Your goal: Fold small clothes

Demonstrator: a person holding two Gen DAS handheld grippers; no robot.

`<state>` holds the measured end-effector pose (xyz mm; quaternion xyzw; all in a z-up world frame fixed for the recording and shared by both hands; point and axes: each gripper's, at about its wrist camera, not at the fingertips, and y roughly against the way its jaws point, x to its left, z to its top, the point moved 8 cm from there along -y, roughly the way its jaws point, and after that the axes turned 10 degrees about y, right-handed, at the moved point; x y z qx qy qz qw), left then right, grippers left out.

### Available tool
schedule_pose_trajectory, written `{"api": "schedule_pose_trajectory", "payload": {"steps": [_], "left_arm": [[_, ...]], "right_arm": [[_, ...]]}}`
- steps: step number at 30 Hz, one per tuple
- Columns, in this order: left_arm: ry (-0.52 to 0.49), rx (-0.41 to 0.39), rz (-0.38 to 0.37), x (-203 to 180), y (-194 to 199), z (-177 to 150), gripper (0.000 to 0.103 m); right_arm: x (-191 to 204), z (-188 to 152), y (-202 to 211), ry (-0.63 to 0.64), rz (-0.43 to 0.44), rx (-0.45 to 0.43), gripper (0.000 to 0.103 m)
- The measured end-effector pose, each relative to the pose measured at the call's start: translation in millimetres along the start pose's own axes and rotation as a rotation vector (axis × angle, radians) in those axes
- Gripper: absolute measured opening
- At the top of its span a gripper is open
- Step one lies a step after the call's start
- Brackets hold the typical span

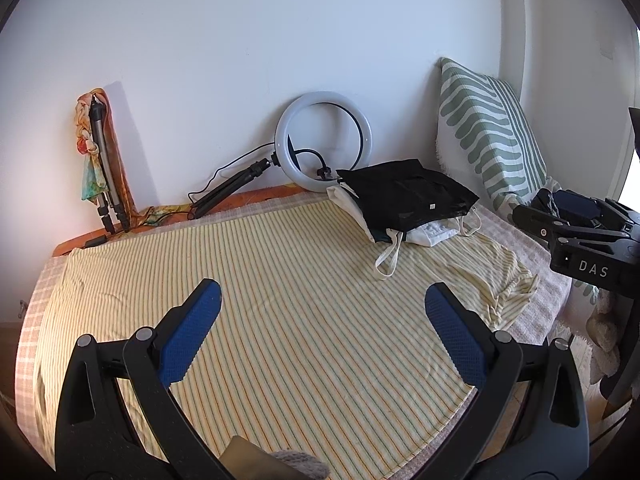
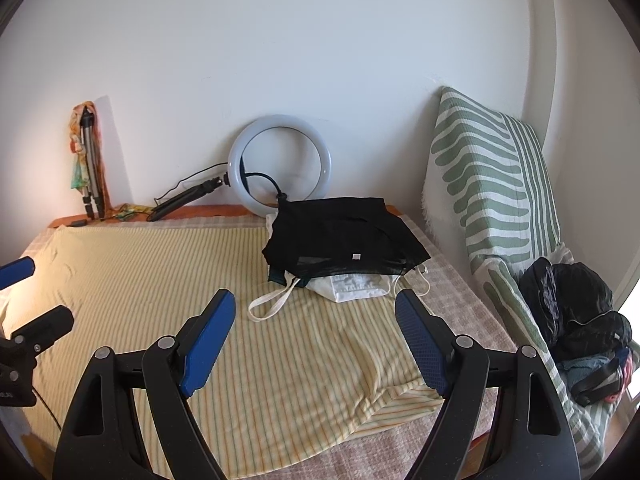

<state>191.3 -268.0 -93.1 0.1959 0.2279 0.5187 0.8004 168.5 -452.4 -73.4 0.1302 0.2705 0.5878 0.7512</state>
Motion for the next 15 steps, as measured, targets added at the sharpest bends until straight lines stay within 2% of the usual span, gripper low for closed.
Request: {"api": "schedule_pose_trajectory", "payload": {"steps": [15], "left_arm": [[-0.002,-0.022,0.009,4.4,7.6,3.1,0.103]], "right_arm": [[6.5,-3.6,-3.4,0.017,0.012,0.009,0.082]]}}
